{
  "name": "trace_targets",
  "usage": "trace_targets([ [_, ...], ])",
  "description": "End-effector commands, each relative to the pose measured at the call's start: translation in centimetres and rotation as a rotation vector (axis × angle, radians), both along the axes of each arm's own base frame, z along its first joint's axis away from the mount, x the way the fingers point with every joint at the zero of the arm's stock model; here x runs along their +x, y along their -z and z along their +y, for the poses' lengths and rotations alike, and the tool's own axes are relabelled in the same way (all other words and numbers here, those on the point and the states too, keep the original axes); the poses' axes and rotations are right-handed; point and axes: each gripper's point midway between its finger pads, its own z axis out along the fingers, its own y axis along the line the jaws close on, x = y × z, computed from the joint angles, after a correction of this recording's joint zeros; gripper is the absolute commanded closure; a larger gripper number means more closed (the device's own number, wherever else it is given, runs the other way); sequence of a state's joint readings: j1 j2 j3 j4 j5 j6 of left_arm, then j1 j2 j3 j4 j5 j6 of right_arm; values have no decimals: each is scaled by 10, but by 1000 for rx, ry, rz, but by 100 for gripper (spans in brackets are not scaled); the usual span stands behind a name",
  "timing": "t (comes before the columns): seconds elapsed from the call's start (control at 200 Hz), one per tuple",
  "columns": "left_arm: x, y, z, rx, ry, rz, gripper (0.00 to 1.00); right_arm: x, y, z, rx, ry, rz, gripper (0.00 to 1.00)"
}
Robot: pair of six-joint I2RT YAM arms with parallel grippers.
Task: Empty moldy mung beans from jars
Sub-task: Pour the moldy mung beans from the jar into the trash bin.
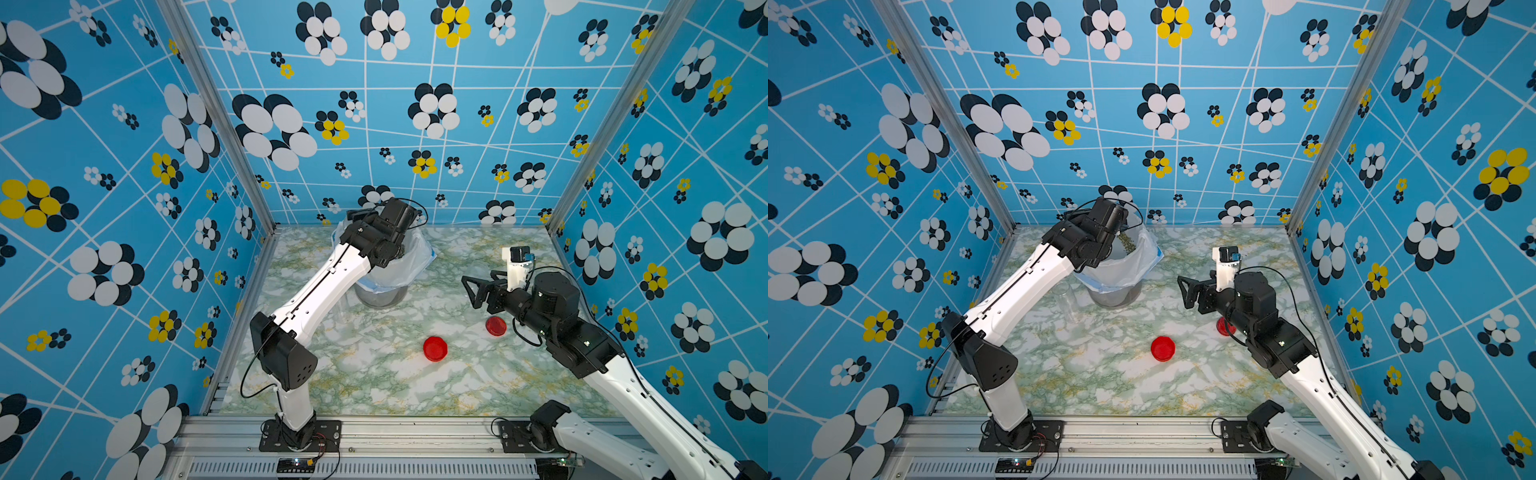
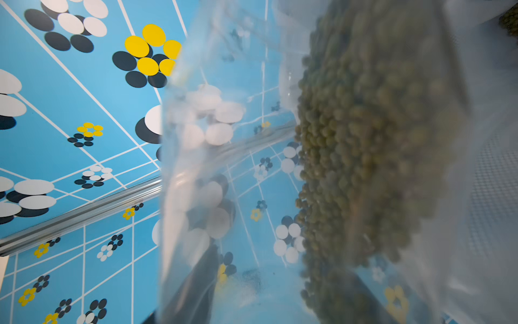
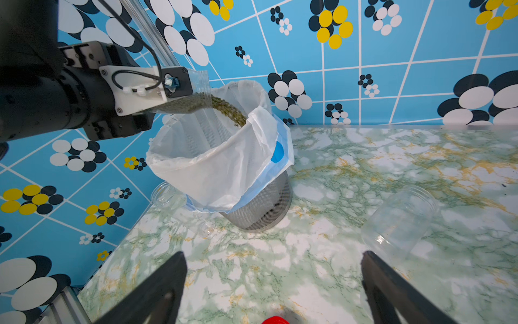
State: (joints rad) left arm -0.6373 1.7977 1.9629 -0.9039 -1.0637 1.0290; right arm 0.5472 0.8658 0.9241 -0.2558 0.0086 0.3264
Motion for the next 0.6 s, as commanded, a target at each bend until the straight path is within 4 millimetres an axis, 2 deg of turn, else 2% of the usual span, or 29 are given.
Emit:
trace_targets([
  [0.0,-7,-13,9,75,-15,-25,68,-4,-2,0,-3,-17,-13,1],
  [0.295,0,-23,12,201,0,-52,68,-7,-3,3,4,-37,-18,1],
  [0.46,1,-33,10,204,17,-76,68,-8,-4,1,16,-34,-32,1],
  [0.595,4,-33,5,212,36,-89,68,-8,-4,3,21,-42,-29,1],
])
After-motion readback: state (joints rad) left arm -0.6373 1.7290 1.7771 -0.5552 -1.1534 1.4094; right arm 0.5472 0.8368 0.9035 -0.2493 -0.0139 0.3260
